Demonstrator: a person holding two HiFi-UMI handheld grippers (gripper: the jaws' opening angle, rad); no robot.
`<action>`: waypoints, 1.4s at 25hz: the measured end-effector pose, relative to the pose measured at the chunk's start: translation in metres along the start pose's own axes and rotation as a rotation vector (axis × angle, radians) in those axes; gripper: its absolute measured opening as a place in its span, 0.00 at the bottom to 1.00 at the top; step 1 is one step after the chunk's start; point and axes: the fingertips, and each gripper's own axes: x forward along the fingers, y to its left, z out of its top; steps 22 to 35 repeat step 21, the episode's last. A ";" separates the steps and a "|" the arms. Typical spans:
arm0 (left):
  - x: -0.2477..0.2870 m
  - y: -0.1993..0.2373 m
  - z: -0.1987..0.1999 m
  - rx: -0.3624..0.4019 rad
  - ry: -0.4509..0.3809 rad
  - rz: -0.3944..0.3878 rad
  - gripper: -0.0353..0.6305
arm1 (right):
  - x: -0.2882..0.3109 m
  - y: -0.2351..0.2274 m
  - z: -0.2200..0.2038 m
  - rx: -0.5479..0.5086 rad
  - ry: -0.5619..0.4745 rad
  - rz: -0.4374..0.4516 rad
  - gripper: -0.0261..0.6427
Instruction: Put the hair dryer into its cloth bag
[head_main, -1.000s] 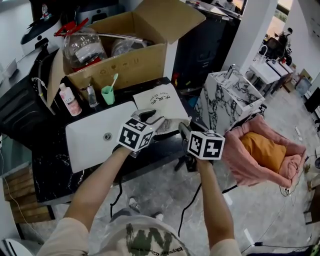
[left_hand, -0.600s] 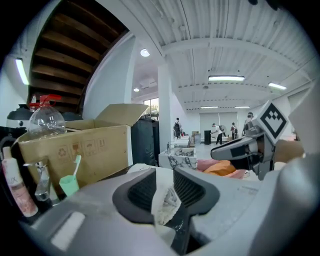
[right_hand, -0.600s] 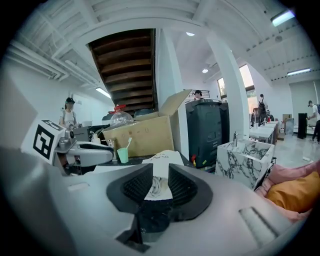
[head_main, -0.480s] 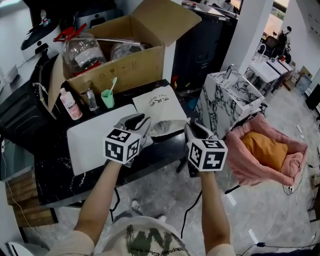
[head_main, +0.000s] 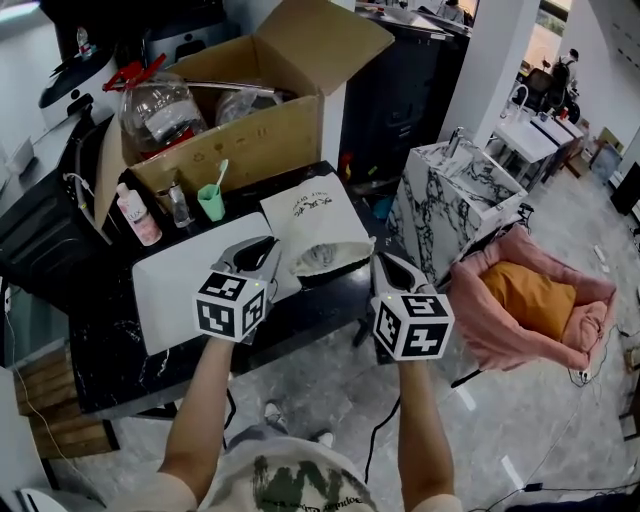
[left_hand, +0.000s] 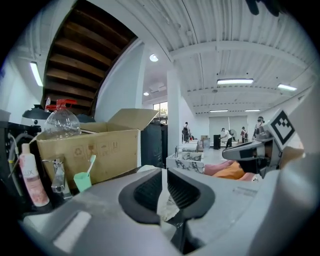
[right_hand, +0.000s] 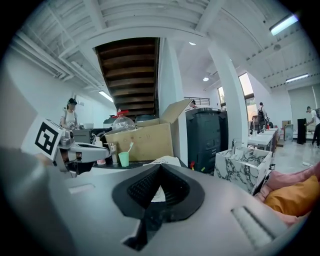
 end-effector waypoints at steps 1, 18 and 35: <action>0.000 0.000 -0.001 -0.006 0.002 0.000 0.11 | -0.001 -0.001 0.001 0.001 -0.004 0.002 0.04; -0.005 -0.012 -0.009 -0.013 0.022 0.022 0.06 | -0.006 -0.002 -0.002 0.029 -0.015 0.036 0.04; -0.005 -0.012 -0.011 -0.018 0.026 0.022 0.06 | -0.005 -0.001 -0.003 0.030 -0.015 0.039 0.04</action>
